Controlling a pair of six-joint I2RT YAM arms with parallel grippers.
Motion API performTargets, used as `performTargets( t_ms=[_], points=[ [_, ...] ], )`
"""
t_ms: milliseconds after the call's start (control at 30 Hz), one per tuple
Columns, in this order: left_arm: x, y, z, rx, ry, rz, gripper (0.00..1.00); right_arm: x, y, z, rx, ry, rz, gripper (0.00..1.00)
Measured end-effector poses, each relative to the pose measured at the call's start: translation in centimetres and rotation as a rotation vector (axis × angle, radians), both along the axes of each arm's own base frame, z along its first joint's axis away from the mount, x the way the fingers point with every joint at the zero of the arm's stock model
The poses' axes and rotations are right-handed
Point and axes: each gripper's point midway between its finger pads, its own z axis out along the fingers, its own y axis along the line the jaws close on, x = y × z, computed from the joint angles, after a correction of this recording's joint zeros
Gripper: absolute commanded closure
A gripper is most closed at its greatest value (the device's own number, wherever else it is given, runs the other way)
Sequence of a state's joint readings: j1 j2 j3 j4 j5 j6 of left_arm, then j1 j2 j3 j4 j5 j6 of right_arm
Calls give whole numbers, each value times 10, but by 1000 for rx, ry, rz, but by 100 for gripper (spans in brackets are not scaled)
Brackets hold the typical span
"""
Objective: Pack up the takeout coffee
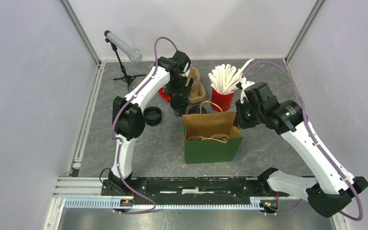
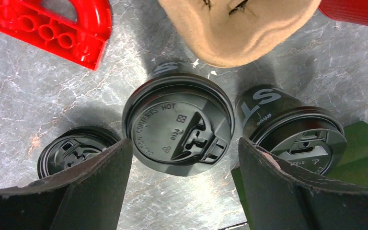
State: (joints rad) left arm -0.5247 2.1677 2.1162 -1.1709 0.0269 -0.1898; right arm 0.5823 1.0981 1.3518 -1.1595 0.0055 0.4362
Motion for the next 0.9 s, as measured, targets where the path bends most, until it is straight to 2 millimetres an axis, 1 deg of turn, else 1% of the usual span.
performTargets(
  t_ms=[100, 300, 500, 733, 900],
  points=[
    [-2, -3, 0, 6, -3, -16, 13, 1, 0, 0, -2, 0, -1, 100],
    [0, -1, -1, 45, -29, -25, 13, 2, 0, 0, -7, 0, 1, 100],
    [2, 2, -7, 78, -47, -23, 9, 2, 0, 0, -9, -2, 2, 100],
    [5, 5, -8, 108, -67, -44, 12, 3, 0, 0, -10, -1, 2, 100],
    [6, 7, -12, 123, -69, -53, 11, 4, 1, 0, -13, 3, 2, 100]
  ],
)
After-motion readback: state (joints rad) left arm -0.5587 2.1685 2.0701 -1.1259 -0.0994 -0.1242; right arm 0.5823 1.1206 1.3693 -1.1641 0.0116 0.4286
